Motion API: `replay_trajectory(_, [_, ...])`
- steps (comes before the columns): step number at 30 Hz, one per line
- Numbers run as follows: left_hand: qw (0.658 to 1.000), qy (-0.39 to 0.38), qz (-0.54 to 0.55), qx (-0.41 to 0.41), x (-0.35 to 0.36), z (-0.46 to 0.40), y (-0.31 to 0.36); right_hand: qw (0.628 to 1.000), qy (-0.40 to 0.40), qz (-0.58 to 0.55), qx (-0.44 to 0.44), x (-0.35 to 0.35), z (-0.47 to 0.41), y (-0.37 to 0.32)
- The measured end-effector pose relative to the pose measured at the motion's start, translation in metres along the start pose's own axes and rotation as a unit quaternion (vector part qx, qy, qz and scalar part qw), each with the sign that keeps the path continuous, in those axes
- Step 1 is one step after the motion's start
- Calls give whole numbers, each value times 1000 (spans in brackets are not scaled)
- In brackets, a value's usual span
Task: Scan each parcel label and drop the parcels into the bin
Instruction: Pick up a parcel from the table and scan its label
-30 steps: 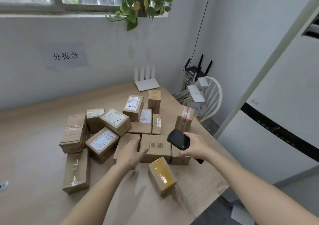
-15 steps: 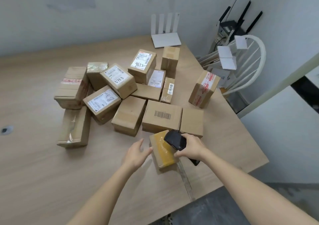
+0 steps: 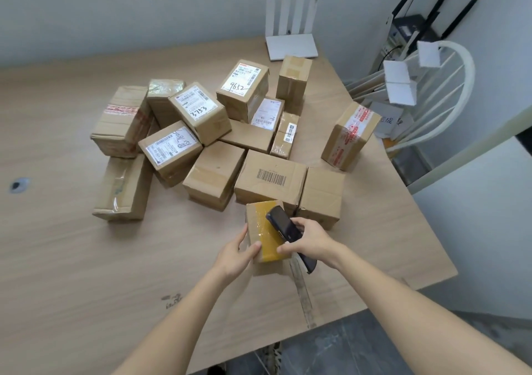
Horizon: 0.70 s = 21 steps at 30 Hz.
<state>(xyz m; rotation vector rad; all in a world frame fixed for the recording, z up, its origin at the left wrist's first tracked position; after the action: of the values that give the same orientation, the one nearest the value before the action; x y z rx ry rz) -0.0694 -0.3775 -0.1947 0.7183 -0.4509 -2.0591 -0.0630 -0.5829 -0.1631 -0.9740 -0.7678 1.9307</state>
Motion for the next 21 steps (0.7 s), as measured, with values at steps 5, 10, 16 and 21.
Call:
replay_trajectory(5, [995,6,98,32,-26,25,28,999,-10,-13,-40,-10,10,-41])
replay_trajectory(10, [985,22,152,80,-75,84,97,992,5,-24,-120,-46,34,-131])
replay_trajectory(16, [974,38,142,170,-124,154,177,979,21,10,-201,-91,72,-236])
replay_trajectory(21, [956,56,179,225,-161,204,225,962,59,36,-264,-120,97,-305])
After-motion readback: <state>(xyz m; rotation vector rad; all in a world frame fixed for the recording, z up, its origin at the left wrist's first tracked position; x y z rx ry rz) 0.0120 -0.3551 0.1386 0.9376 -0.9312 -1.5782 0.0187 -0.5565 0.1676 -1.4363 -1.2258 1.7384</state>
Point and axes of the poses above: each hand's wrist, its own z-axis away from the middle knuckle, its own x-axis out of the palm, y = z × x, the point moved 7 cm from there along -z, towards the middle knuckle, and after that the axes turned 13 degrees about -x, right-handed, at the moved point
